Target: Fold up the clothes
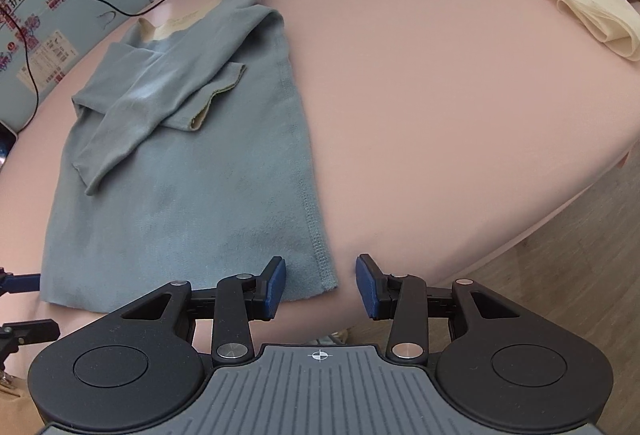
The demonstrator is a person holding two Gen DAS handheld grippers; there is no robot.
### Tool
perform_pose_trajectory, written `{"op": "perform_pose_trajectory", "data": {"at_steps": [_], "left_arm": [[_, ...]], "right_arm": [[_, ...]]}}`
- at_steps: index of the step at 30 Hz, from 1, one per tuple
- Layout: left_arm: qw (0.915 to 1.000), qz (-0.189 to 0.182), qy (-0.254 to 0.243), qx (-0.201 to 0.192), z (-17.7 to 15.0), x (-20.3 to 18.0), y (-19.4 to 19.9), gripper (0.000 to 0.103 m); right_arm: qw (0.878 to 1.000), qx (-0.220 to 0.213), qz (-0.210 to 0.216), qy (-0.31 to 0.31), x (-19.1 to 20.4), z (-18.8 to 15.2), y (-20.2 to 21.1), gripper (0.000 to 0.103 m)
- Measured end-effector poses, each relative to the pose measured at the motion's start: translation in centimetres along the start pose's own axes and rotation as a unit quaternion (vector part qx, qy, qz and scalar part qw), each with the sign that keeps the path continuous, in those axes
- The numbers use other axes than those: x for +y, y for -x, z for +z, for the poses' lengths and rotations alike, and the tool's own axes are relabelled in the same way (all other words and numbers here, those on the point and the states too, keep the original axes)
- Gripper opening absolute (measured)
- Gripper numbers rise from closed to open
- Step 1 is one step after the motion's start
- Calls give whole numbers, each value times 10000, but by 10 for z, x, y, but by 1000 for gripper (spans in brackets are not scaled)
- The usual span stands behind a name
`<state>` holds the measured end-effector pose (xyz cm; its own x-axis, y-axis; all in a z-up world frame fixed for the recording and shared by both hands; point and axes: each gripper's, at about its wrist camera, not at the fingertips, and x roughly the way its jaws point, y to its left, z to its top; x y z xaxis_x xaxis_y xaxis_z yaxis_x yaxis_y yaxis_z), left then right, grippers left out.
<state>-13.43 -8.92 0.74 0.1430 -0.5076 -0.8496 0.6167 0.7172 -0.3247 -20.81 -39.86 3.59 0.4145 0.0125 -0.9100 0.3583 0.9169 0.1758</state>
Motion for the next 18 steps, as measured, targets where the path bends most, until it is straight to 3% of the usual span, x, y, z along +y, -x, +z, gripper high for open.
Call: {"op": "perform_pose_trajectory", "data": {"at_steps": [3,5,6,7,9,13,18], "left_arm": [[9999,-82,36,-108,2,-2,0,97],[9998,-83,-15,-187,4,-5,2,83],[9997,-68,-29,-230,5,-6,3,65],[9996,-76,0,-262,7,-5,3,39],[9995,-118,169,-249,9,0,3,16],[9963,-236,538,-620,17,14,21,9],[9881,-180,746,-1334,51,27,52,5]], "right_arm": [[9999,-27,-88,104,4,-1,0,39],[9998,-67,-133,139,6,-3,1,36],[9998,-84,-134,130,7,-3,2,29],[9999,-87,-91,78,6,-3,3,18],[10000,-79,-13,-34,4,-3,4,12],[9996,-122,103,-229,3,-1,9,7],[9978,-473,386,-253,9,17,30,7]]}}
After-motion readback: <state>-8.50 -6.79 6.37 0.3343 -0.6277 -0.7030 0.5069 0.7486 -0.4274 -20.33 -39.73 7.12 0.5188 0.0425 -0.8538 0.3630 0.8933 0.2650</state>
